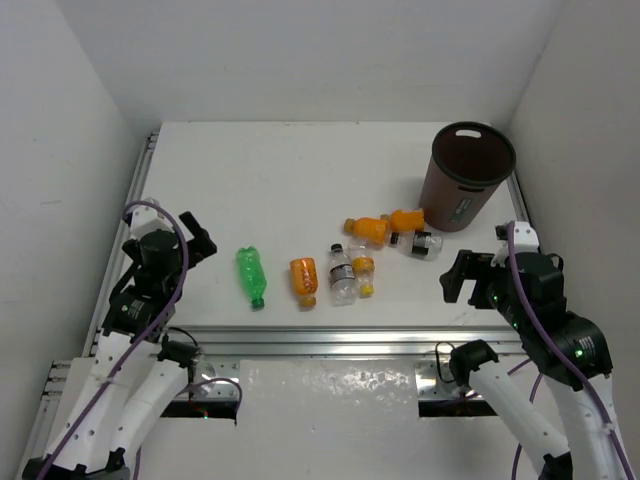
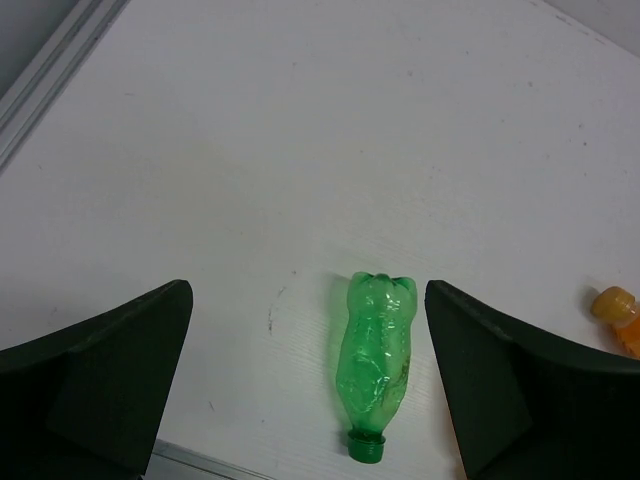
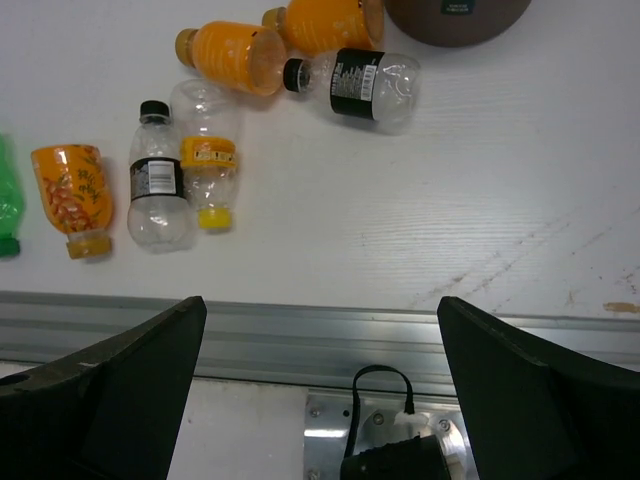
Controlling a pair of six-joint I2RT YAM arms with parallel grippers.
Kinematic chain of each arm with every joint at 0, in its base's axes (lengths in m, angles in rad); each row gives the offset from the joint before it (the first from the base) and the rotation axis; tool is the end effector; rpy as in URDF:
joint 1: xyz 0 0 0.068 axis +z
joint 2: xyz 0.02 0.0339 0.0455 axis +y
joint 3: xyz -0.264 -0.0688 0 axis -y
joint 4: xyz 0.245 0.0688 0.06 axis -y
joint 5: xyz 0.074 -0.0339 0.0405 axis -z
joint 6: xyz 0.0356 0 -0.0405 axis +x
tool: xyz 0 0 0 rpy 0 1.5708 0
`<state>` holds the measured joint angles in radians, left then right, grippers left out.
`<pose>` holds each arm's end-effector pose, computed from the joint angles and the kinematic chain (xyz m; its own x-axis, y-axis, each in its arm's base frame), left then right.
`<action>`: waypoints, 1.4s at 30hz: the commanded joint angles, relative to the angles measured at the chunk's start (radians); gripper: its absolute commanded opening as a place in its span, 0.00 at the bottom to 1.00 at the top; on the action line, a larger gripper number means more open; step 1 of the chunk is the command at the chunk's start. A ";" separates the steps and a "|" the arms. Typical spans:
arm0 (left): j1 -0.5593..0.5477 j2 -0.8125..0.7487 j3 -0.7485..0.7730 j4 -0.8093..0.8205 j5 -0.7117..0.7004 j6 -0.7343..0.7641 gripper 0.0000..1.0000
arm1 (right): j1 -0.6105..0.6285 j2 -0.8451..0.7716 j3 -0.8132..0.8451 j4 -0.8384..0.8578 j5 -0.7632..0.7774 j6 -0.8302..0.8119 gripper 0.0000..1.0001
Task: Put the plastic bottles in the bin
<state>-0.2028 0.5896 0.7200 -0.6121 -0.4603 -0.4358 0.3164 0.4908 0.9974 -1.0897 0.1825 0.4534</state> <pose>0.1301 -0.0106 0.3026 -0.3248 -0.3193 -0.8903 -0.3775 0.9068 -0.1875 0.0621 0.0135 0.3492 -0.5414 0.2760 -0.7942 0.0836 0.9576 0.2758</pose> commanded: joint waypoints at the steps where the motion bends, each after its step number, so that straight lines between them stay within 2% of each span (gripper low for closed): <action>1: -0.001 0.012 0.035 0.028 -0.003 -0.009 1.00 | -0.002 0.023 0.023 -0.003 -0.003 0.021 0.99; 5: -0.001 0.029 0.027 0.060 0.066 0.011 1.00 | -0.002 -0.018 0.006 0.043 -0.073 0.025 0.99; 8: -0.001 0.099 0.093 0.019 0.121 -0.026 1.00 | -0.002 -0.047 -0.019 0.068 -0.124 0.033 0.99; 9: -0.001 0.117 0.110 -0.020 0.180 -0.052 1.00 | -0.002 -0.041 -0.023 0.062 -0.124 0.047 0.99; 12: -0.001 0.165 0.087 0.041 0.348 -0.081 0.96 | -0.002 -0.018 -0.032 0.045 -0.135 0.050 0.99; 17: -0.009 0.278 0.015 0.055 0.311 -0.159 0.96 | -0.002 -0.004 -0.039 0.045 -0.184 0.041 0.99; 22: -0.047 0.407 -0.057 0.179 0.356 -0.211 0.96 | -0.002 -0.029 -0.086 0.080 -0.236 0.041 0.99; 29: -0.104 0.620 -0.165 0.427 0.319 -0.273 0.95 | -0.002 -0.021 -0.134 0.100 -0.293 0.019 0.99; 31: -0.109 0.656 -0.166 0.448 0.292 -0.279 0.92 | -0.002 -0.027 -0.141 0.100 -0.301 0.013 0.99; 32: -0.109 0.694 -0.160 0.448 0.273 -0.277 0.88 | -0.002 -0.029 -0.143 0.099 -0.310 0.013 0.99; 33: -0.109 0.711 -0.156 0.443 0.241 -0.277 0.79 | -0.002 -0.031 -0.146 0.099 -0.316 0.014 0.99; 35: -0.109 0.752 -0.154 0.448 0.221 -0.273 0.68 | -0.002 -0.037 -0.154 0.106 -0.359 0.021 0.99; 36: -0.109 0.765 -0.156 0.452 0.212 -0.273 0.48 | -0.003 -0.038 -0.172 0.114 -0.383 0.021 0.99; 37: -0.109 0.779 -0.152 0.453 0.213 -0.271 0.37 | -0.002 -0.040 -0.181 0.134 -0.414 0.019 0.99; 38: -0.110 0.782 -0.149 0.451 0.221 -0.270 0.21 | -0.002 -0.041 -0.190 0.146 -0.467 0.021 0.99; 41: -0.116 0.742 -0.131 0.388 0.230 -0.271 0.00 | -0.002 -0.029 -0.229 0.247 -0.630 0.063 0.99; 42: -0.133 0.712 -0.129 0.374 0.235 -0.276 0.00 | -0.002 -0.023 -0.267 0.301 -0.804 0.105 0.99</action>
<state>-0.3107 1.3476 0.5709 -0.1997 -0.2111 -0.7074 0.3164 0.4545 0.7742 -0.9455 -0.3210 0.4999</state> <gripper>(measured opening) 0.231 0.986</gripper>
